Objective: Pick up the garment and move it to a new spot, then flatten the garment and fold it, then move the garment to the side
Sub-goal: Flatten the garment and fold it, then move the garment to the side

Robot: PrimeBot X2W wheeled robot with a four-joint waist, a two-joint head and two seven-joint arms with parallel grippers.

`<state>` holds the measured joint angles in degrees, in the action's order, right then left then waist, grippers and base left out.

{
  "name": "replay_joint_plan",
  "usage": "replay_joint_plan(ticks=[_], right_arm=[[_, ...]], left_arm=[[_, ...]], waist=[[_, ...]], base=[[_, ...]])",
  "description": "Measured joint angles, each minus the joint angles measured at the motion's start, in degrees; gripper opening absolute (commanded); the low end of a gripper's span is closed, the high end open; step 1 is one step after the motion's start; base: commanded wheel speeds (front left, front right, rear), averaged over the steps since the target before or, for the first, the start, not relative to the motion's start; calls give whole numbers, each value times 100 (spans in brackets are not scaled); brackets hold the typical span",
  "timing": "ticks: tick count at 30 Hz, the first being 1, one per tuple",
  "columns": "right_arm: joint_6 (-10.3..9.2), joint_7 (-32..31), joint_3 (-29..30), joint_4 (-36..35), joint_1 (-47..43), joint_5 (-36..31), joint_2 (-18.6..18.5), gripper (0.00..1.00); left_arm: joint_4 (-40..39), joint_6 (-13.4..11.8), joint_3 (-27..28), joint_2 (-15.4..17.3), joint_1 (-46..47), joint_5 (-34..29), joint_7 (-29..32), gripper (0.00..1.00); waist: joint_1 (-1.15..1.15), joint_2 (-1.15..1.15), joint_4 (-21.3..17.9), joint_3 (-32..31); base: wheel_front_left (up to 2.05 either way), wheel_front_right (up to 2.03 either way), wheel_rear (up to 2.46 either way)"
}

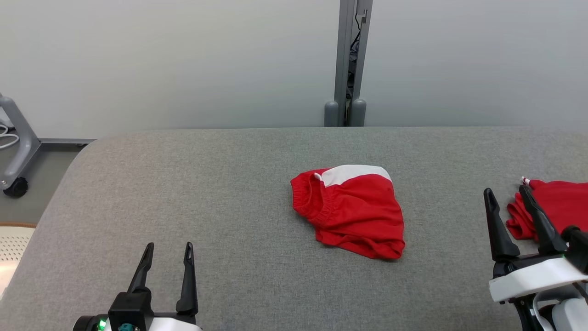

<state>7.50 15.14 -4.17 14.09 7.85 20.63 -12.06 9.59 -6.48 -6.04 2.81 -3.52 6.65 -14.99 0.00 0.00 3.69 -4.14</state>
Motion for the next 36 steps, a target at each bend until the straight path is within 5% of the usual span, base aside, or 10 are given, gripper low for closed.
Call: replay_joint_plan(ticks=[15, 24, 36], right_arm=[[-1, 0, -85, 342, -36, 53, 41, 100], [-1, -237, -887, 1672, 693, 1969, -270, 100], [-1, -1205, -1839, 2388, 1866, 4347, -835, 100]], left_arm=[[116, 46, -57, 1, 18, -53, 0, 100], [207, 137, -203, 0, 126, -53, 0, 100], [37, 182, -407, 3, 553, -60, 0, 100]], waist=[[0, 0, 173, 84], [0, 0, 365, 482], [0, 0, 745, 1275]], base=[[0, 0, 0], [0, 0, 0], [0, 0, 0]])
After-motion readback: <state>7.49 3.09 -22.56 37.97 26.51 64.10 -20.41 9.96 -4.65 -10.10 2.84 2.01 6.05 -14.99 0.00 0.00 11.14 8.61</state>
